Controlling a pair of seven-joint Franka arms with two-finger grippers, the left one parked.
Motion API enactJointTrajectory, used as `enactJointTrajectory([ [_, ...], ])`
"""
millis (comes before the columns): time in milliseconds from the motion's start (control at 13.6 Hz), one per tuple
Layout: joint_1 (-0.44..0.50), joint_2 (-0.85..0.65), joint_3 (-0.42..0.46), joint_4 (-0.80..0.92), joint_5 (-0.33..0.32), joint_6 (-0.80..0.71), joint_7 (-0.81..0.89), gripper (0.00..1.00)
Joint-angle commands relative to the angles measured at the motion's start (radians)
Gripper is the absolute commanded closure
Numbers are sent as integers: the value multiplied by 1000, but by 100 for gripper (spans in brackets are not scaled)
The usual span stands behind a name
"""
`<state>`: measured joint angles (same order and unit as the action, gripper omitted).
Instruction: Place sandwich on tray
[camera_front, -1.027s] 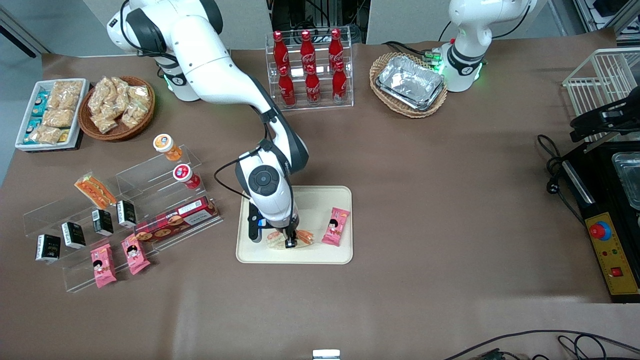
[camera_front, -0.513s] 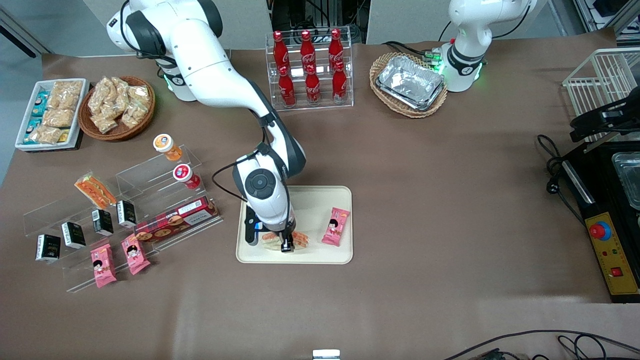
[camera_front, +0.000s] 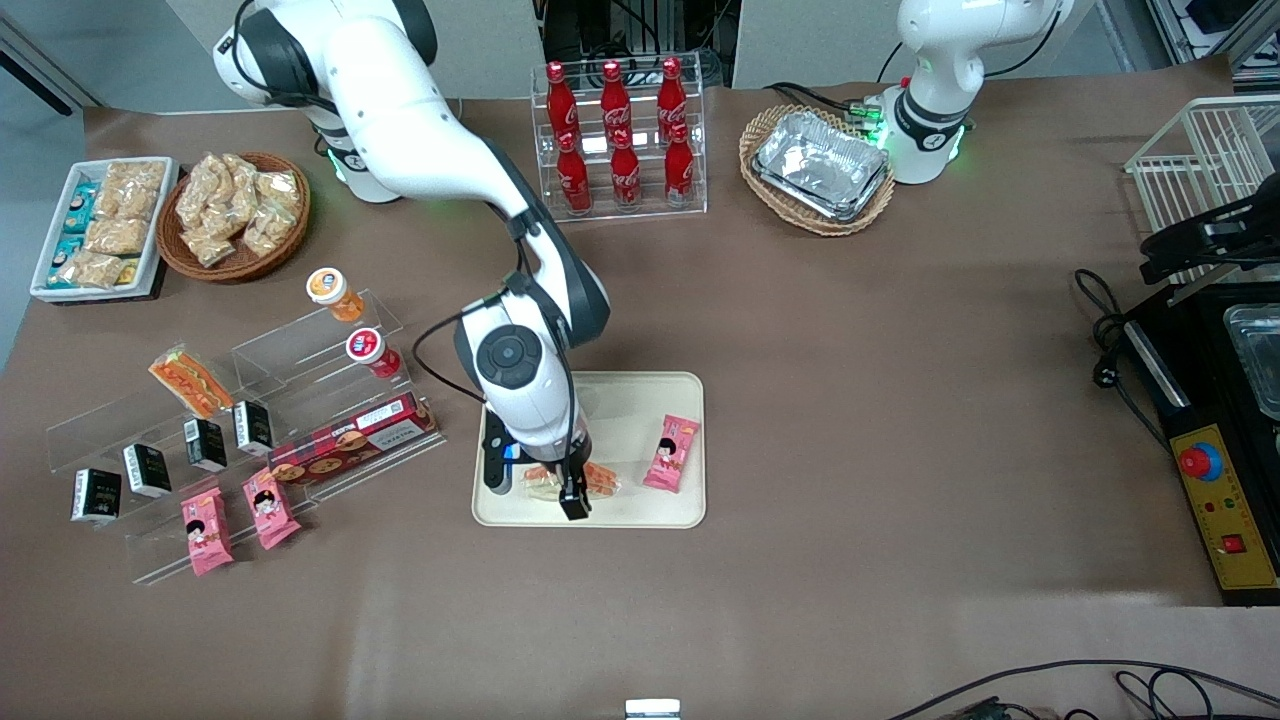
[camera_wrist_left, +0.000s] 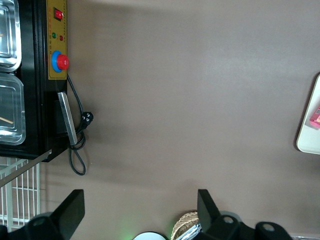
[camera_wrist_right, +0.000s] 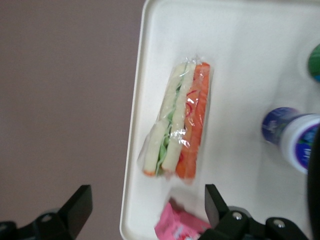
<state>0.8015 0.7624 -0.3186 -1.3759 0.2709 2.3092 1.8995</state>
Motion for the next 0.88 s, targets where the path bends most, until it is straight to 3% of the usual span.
enactJointTrajectory([
  [0,-45,-135,3,-14,8,-186,-173,0],
  [147,-59,-185,0,-20,-4,-265,-271,0],
  [367,-152,-268,1,-23,2,-419,-518,0],
  [807,-243,-380,-2,-25,-9,-551,-904,0],
])
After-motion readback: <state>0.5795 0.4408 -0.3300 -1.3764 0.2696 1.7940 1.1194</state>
